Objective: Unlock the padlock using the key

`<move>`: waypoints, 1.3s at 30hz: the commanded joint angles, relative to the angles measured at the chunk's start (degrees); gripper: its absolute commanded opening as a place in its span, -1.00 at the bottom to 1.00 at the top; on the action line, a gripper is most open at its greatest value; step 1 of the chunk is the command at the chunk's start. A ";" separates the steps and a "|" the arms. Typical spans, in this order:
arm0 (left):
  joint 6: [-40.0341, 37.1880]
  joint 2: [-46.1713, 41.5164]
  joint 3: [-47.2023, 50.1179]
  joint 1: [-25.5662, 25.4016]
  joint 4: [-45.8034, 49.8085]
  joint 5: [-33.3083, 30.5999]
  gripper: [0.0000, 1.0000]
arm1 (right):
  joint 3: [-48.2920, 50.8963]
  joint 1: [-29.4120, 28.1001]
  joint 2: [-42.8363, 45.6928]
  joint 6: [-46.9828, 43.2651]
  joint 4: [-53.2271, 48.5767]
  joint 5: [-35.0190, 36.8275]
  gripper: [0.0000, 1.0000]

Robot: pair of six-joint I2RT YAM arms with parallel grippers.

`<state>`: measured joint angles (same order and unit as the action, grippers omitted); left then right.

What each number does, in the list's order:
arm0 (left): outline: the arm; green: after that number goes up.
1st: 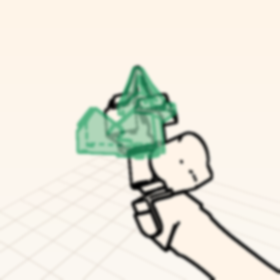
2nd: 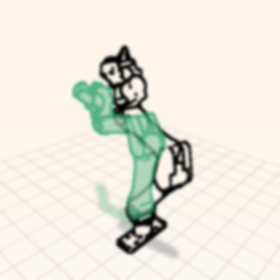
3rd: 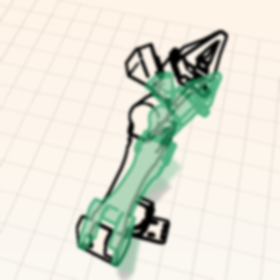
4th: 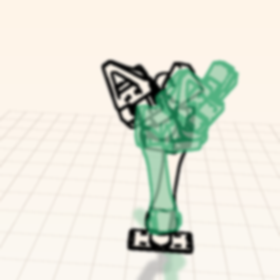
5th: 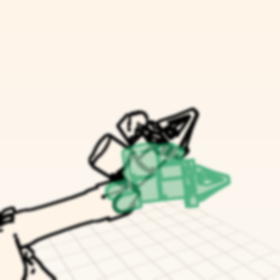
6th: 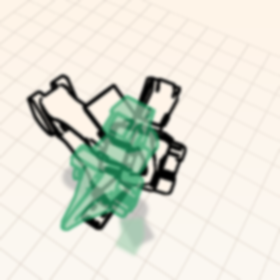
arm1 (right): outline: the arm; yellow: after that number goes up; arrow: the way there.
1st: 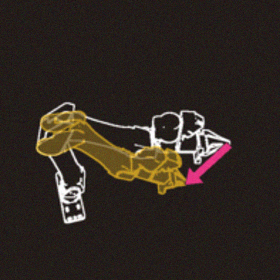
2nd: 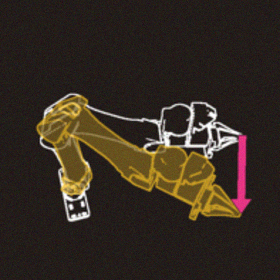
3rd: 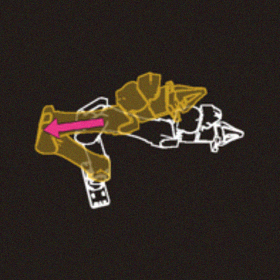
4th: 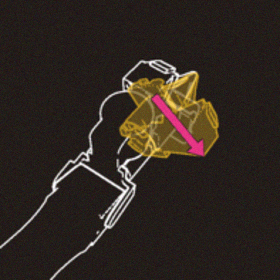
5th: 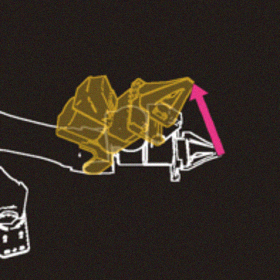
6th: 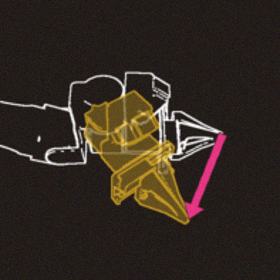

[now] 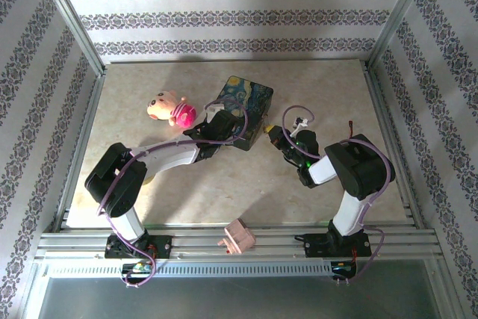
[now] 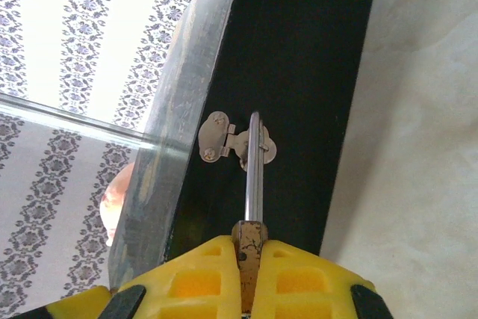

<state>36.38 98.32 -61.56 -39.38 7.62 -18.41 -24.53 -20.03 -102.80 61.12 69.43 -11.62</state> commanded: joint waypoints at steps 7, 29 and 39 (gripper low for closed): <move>-1.27 1.09 4.22 -0.13 11.76 3.01 -0.43 | -2.60 -2.46 -0.93 -5.83 5.33 11.56 -1.00; -0.65 1.30 5.42 -0.35 10.31 6.75 -0.57 | -8.14 -9.50 -6.00 -11.90 9.94 28.39 -1.00; -0.88 0.47 6.12 -0.35 10.82 6.38 -0.58 | -11.87 -7.01 -5.68 -21.59 6.25 19.33 -1.00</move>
<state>36.34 99.18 -55.24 -39.38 16.08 -12.01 -34.26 -27.99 -109.23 44.60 71.31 10.52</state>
